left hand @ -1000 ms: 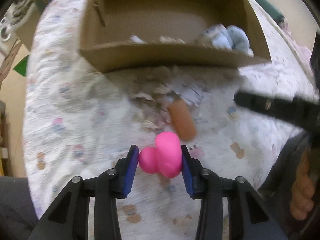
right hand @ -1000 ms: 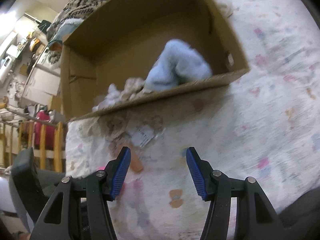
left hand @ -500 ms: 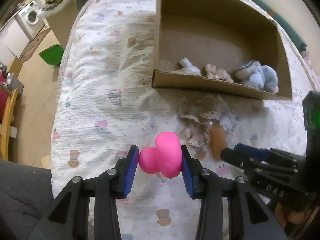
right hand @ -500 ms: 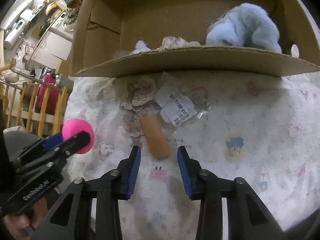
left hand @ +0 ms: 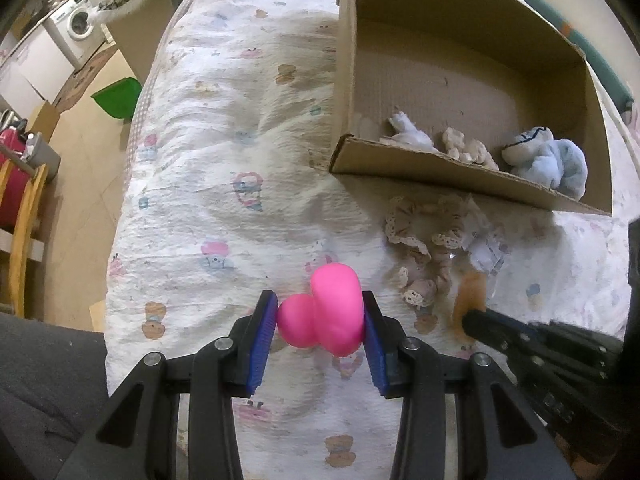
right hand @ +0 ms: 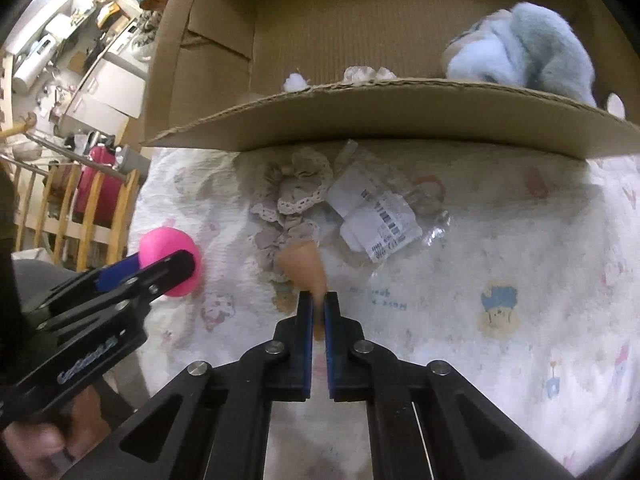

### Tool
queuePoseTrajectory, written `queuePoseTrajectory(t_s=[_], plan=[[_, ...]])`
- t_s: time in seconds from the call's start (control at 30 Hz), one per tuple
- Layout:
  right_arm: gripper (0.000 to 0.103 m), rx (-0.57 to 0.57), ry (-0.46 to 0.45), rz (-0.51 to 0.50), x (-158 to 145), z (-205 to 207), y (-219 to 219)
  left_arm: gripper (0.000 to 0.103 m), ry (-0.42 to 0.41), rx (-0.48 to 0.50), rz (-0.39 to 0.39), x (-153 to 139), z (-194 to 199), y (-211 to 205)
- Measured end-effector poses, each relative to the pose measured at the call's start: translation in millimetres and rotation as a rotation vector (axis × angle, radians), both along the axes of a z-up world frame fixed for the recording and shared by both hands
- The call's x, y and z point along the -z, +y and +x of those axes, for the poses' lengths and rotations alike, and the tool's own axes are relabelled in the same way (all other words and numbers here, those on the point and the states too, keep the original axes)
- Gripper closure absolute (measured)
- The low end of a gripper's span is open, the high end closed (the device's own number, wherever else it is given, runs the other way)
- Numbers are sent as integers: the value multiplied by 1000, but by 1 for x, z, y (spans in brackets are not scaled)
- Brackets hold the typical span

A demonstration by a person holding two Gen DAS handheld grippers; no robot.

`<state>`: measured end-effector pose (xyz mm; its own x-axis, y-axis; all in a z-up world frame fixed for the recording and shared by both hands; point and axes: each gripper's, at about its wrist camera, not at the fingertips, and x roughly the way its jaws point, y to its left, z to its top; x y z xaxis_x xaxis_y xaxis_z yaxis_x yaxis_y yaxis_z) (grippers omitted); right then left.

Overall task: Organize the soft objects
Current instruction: 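Grasp the pink rubber toy with the left tool while the right grasps the orange sponge, then carry the pink toy and orange sponge over the box with both tools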

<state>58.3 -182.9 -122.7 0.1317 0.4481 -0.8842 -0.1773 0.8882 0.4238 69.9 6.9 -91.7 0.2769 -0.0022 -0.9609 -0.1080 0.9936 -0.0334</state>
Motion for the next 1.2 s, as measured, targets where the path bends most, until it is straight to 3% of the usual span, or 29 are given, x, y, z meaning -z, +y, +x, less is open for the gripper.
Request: queuePoseTrajectory(t_s=[0.73, 0.97, 1.1, 1.2], plan=[[96, 149, -177, 105, -71, -37, -56, 65, -147, 93, 57, -39, -30, -17], [96, 211, -290, 106, -108, -39, -69, 65, -274, 68, 21, -89, -38, -10], [96, 236, -341, 101, -124, -32, -77, 66, -330, 37, -28, -117, -29, 1], [96, 242, -375, 110, -133, -23, -82, 66, -365, 50, -22, -133, -17, 0]])
